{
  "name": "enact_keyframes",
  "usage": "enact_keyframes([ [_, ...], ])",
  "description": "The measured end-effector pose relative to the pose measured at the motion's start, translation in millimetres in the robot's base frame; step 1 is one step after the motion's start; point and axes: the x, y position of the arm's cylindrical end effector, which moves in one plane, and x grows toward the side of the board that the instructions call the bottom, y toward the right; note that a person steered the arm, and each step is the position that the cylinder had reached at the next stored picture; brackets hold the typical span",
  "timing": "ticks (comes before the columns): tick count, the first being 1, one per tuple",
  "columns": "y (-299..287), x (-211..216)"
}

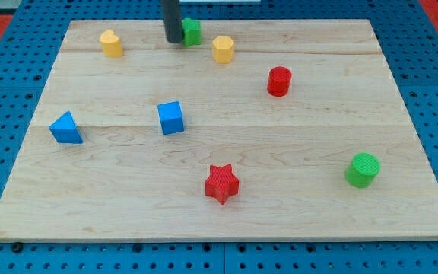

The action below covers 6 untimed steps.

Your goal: Push green star to the right side of the board

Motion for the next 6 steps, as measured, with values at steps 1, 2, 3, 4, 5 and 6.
enact_keyframes([
  [1, 5, -13],
  [2, -34, -35],
  [3, -51, -47],
  [4, -8, -44],
  [5, 32, -34],
  [6, 76, 6],
])
